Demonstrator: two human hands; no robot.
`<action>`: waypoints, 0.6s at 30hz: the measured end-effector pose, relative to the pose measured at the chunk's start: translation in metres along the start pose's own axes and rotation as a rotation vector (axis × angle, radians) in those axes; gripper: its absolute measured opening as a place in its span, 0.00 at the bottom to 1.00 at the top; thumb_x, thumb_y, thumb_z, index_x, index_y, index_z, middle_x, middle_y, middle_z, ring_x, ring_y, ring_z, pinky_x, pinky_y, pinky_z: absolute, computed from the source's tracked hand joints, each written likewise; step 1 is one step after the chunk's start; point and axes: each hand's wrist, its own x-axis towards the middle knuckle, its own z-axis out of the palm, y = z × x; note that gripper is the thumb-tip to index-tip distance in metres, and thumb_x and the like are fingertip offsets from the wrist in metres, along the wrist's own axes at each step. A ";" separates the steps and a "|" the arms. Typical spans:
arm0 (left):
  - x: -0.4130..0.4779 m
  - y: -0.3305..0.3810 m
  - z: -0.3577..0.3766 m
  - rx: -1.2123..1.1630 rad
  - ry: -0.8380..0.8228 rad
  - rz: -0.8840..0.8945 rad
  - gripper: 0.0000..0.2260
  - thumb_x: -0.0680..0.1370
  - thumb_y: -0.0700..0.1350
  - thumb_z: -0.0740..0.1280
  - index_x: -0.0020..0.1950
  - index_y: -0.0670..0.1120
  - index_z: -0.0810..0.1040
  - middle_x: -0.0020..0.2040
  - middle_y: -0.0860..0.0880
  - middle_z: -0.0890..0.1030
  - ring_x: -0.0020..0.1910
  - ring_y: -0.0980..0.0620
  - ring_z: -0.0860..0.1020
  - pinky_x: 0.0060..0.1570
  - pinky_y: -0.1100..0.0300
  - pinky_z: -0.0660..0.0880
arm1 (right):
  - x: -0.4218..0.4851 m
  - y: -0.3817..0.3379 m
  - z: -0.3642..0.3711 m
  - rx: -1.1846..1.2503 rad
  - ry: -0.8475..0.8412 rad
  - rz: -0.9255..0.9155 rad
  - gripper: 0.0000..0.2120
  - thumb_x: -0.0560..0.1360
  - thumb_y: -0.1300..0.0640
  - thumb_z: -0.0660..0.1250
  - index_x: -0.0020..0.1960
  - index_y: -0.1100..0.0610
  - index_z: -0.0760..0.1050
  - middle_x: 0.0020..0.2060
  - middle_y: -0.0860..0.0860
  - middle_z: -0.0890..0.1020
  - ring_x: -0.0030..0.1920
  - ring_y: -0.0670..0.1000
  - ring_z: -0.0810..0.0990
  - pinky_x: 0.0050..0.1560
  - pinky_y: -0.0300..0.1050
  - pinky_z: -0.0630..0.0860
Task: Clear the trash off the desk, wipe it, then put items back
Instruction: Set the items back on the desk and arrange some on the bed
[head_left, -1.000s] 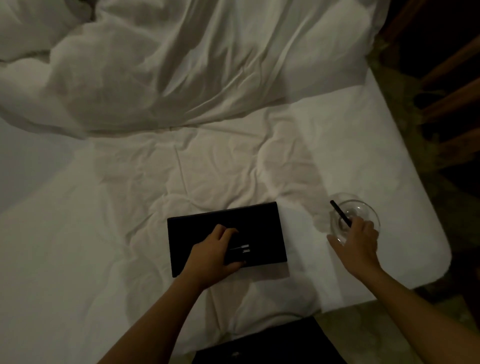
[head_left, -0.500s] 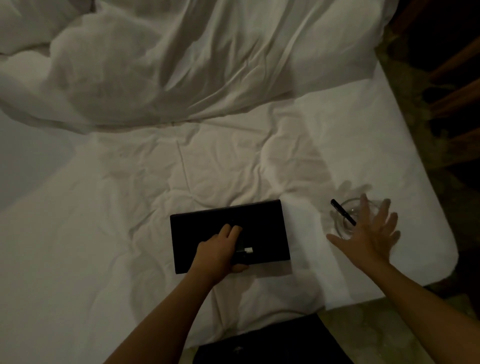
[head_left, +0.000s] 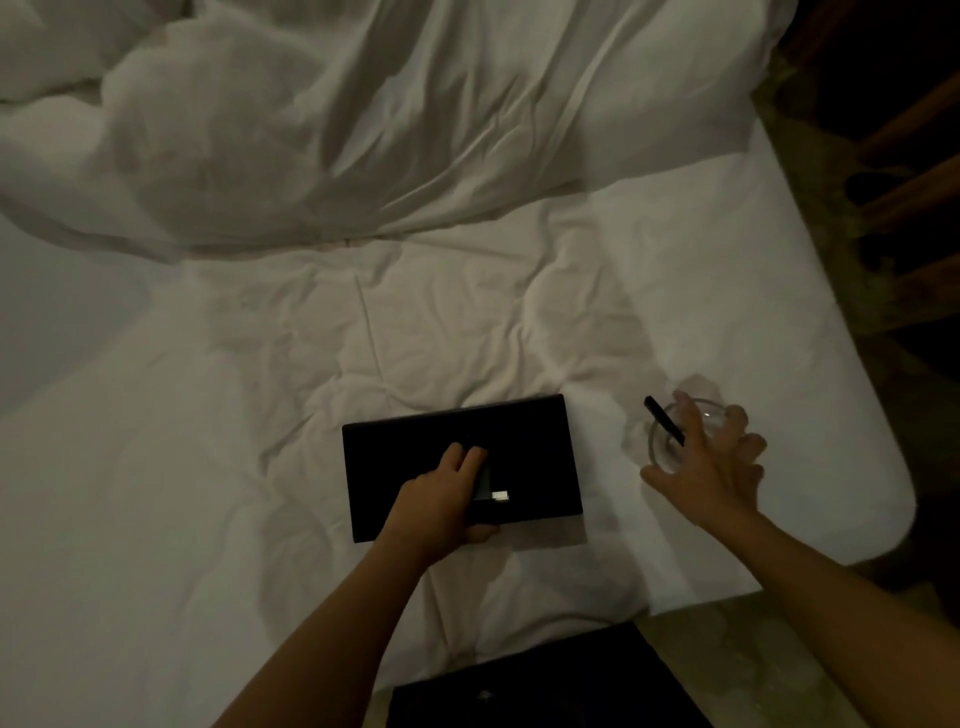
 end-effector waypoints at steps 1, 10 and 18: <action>-0.002 0.000 0.000 -0.001 -0.010 0.013 0.36 0.71 0.57 0.71 0.73 0.49 0.57 0.66 0.49 0.64 0.53 0.45 0.78 0.46 0.53 0.76 | -0.004 -0.002 0.002 -0.007 0.008 -0.016 0.47 0.65 0.43 0.74 0.75 0.40 0.49 0.70 0.57 0.46 0.62 0.65 0.59 0.60 0.60 0.68; -0.012 -0.001 -0.002 -0.049 0.086 0.185 0.30 0.72 0.47 0.72 0.71 0.46 0.64 0.64 0.46 0.67 0.52 0.46 0.76 0.51 0.57 0.75 | -0.042 -0.025 -0.002 -0.056 0.095 -0.083 0.46 0.65 0.42 0.71 0.75 0.43 0.49 0.69 0.59 0.48 0.63 0.63 0.56 0.63 0.57 0.63; -0.051 -0.009 -0.042 -0.093 0.165 0.147 0.31 0.73 0.46 0.72 0.72 0.47 0.63 0.66 0.46 0.65 0.55 0.46 0.76 0.57 0.55 0.75 | -0.104 -0.034 -0.023 0.002 0.146 -0.057 0.47 0.64 0.43 0.72 0.75 0.43 0.48 0.68 0.57 0.47 0.62 0.62 0.54 0.63 0.56 0.62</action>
